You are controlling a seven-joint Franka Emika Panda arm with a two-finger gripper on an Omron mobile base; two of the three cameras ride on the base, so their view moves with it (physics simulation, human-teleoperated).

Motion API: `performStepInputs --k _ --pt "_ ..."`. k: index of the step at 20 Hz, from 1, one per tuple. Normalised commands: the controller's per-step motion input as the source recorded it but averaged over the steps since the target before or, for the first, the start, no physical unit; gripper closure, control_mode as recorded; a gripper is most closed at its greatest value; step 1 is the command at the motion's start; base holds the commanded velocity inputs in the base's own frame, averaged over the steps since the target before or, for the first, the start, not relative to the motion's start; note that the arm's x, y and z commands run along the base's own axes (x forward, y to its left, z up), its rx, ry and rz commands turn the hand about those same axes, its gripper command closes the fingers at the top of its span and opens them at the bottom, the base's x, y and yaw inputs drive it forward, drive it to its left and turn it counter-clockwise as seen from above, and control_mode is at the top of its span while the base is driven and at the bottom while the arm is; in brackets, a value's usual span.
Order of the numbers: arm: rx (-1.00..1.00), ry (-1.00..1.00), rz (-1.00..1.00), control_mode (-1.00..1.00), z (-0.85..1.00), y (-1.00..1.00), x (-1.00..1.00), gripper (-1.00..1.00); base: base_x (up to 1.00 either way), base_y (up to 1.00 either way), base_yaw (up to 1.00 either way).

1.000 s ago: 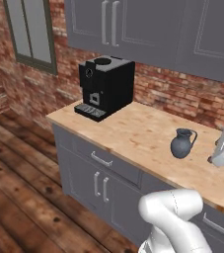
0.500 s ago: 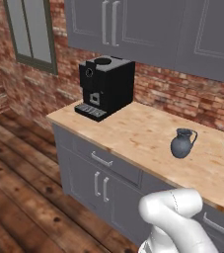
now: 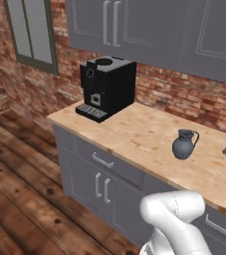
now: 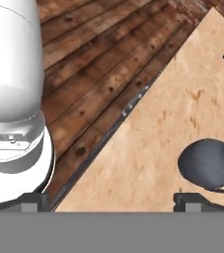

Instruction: Move the yogurt and eggplant from the second highest shelf to the top shelf to make space. Then, place the pitcher from the counter on the cleared second highest shelf.

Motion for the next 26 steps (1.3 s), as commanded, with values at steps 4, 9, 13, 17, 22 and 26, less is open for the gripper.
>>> performStepInputs --k 4,9,13,17,22,26 --pt "0.18 -0.04 -0.10 -1.00 -0.01 0.00 0.37 -1.00 0.00 0.00 0.00" --pt "0.23 0.01 -0.17 -1.00 0.00 -0.08 0.46 -1.00 0.00 0.00 0.00" --pt "0.24 0.13 -0.04 -1.00 0.00 -0.43 0.63 -1.00 0.00 0.00 0.00" --pt "0.19 0.12 0.01 -1.00 0.00 -0.44 0.64 -1.00 0.00 0.00 0.00" --pt "0.09 0.04 0.08 -1.00 0.00 -0.32 0.59 -1.00 0.00 0.00 0.00" --pt "0.01 0.00 0.06 -1.00 -0.01 -0.13 0.42 -1.00 0.00 0.00 0.00"
